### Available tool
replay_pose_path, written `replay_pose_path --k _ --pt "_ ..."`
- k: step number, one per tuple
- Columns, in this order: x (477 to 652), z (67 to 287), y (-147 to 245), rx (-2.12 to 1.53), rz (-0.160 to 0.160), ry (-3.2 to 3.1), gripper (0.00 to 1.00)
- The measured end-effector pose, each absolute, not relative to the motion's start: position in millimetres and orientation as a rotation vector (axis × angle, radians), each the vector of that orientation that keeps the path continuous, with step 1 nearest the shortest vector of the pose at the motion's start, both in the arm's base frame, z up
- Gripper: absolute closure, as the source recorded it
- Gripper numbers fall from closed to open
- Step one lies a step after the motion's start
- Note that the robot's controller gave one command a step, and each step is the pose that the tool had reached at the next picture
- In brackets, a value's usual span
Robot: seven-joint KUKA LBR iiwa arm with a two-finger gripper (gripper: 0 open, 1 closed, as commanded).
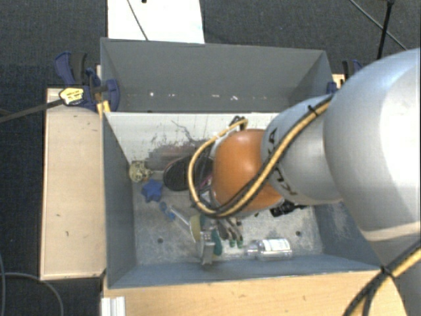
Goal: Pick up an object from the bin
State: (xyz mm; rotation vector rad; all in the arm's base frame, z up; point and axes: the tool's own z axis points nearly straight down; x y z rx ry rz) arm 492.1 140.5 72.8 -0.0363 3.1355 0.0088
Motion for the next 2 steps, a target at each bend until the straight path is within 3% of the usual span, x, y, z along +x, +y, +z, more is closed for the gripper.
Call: replay_pose_path --k 1,2 --pt "490.7 73 140 -0.031 0.004 3.143 1.00" --pt "501.8 173 134 -0.042 0.004 3.132 1.00"
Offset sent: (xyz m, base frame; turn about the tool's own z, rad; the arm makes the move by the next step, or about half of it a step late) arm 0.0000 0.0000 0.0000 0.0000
